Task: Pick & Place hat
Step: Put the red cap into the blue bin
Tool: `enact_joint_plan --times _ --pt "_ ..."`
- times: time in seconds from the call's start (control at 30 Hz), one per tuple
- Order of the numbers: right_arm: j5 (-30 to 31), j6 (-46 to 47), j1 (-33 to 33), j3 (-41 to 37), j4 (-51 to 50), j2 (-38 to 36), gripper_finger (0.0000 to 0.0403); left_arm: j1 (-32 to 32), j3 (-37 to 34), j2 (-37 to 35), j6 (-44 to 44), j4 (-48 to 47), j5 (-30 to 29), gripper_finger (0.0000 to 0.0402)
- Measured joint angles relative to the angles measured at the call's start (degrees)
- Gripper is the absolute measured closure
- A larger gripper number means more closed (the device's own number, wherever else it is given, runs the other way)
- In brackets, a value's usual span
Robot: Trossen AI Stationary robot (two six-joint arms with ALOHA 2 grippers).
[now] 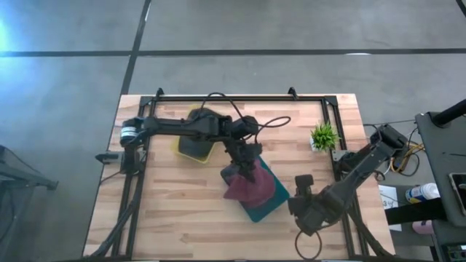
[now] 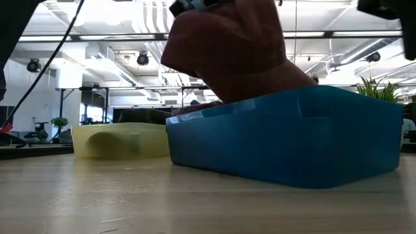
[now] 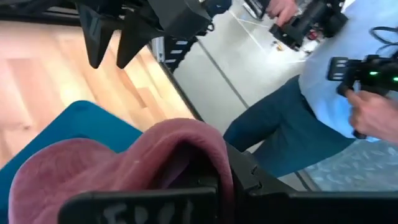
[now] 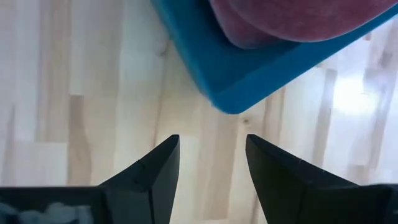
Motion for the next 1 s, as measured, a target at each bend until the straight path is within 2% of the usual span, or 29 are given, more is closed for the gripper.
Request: enact_joint_plan --times 0.17,0.33,0.47,0.63,1.0 --pt "-0.2 2.4 0.8 -0.1 0.0 0.1 0.0225 0.0 0.1 2.3 0.0 1.2 1.8 0.0401" --pt "-0.1 2.5 0.7 -0.2 0.0 0.1 0.0225 0.0 0.1 3.0 -9.1 8.6 11.0 0.0401" --pt "-0.1 2.5 0.7 -0.3 0.1 0.2 0.0225 0.1 2.4 2.6 -12.1 10.4 13.5 0.0401" --pt "0.0 2.8 0.7 -0.5 0.2 0.2 0.0225 0.7 4.2 2.6 -12.4 8.9 13.7 0.0401" --pt "0.1 2.7 0.7 -1.4 0.6 0.2 0.0225 0.2 0.4 3.1 -9.9 7.8 14.1 0.0401"
